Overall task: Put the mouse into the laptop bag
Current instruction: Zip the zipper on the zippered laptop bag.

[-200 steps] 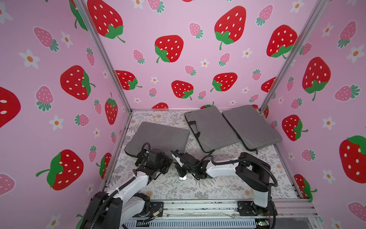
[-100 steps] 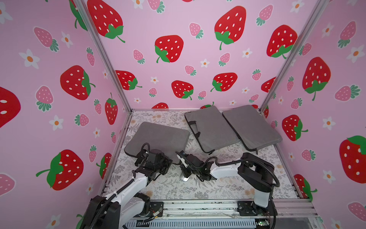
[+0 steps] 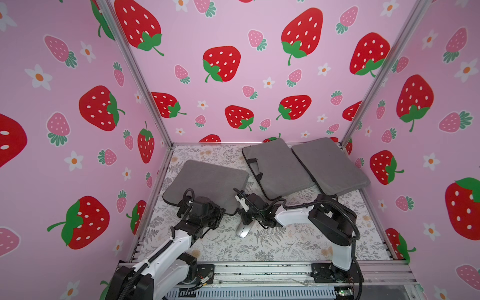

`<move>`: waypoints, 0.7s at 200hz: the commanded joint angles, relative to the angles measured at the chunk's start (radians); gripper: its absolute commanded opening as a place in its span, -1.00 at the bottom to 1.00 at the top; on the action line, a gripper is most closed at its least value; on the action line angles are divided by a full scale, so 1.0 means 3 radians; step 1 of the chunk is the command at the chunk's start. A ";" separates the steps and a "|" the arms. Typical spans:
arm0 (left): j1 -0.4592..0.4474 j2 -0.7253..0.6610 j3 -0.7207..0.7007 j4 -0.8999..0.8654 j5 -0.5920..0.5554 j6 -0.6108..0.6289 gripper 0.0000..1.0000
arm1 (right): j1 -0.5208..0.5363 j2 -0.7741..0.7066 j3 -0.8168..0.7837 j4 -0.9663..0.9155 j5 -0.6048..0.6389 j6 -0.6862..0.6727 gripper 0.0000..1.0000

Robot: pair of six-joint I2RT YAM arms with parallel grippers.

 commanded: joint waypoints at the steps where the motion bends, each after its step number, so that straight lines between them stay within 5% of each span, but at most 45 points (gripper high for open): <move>1: 0.0019 -0.0151 0.0066 -0.0138 -0.0026 -0.0012 -1.00 | -0.0172 0.0090 0.0000 -0.0304 0.0234 -0.0013 -1.00; 9: 0.0015 -0.0170 0.0088 -0.0230 -0.0041 -0.0001 -0.93 | -0.0172 0.0084 0.0024 -0.0310 0.0206 -0.0021 -1.00; 28: 0.0020 -0.0243 0.0186 -0.0667 -0.0202 0.0040 0.19 | -0.0177 0.0039 0.0042 -0.0326 0.0188 -0.0028 -0.62; 40: 0.0039 -0.0321 0.0195 -0.0811 -0.0279 0.0074 0.53 | -0.0201 -0.0032 0.0014 -0.0327 0.0182 -0.0028 -0.36; 95: 0.0660 -0.0525 -0.0019 -0.0914 -0.0094 0.0294 0.57 | -0.0525 -0.0497 -0.0283 -0.0134 0.0019 0.0029 0.01; 140: 0.1253 -0.0447 0.0084 -0.1092 0.0014 0.0832 0.55 | -0.0628 -0.0017 0.0168 0.0054 -0.0413 0.0207 0.22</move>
